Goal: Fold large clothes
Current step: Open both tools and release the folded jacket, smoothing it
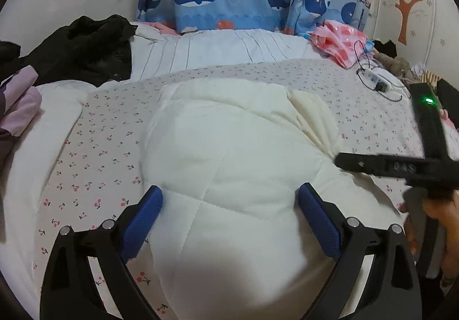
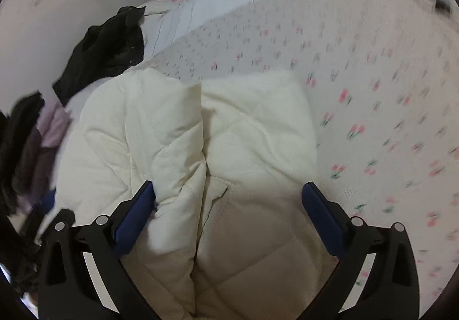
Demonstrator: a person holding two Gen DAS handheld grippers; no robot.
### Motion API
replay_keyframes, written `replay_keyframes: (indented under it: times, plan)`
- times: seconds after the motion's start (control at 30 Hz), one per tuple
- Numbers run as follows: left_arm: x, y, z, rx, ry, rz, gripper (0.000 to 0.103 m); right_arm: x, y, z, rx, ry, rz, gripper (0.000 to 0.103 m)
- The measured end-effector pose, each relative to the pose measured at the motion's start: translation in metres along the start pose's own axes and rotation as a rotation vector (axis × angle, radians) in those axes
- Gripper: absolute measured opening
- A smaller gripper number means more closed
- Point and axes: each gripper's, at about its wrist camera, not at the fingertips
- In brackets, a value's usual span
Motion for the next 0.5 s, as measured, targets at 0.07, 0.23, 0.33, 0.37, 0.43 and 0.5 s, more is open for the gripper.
replay_keyframes:
  times: [0.07,0.23,0.33,0.37,0.43,0.5]
  plan:
    - [-0.003,0.002,-0.002,0.007,-0.011,-0.014,0.092,-0.008,0.017,-0.025,0.07,-0.009,-0.058,0.097]
    - [-0.002,0.005,-0.005,0.013,-0.012,-0.02,0.092,0.019,0.056,-0.023,0.038,0.038,-0.057,0.097]
    - [0.008,0.006,-0.008,0.025,-0.04,0.019,0.092,0.013,0.052,-0.02,0.029,0.061,-0.057,0.097]
    - [0.011,0.006,-0.01,0.029,-0.046,0.033,0.092,0.011,0.053,-0.021,0.035,0.075,-0.07,0.097]
    - [0.014,0.006,-0.012,0.031,-0.045,0.045,0.092,0.013,0.059,-0.021,0.038,0.073,-0.063,0.097]
    - [0.014,0.007,-0.012,0.032,-0.04,0.046,0.092,0.017,0.064,-0.018,0.028,0.054,-0.031,0.097]
Point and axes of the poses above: each gripper's, at about its wrist camera, not at the fingertips, and z roughly the way its jaws point, x to its right, y to its underside, and after that the axes turned 9 degrees about z, right-handed
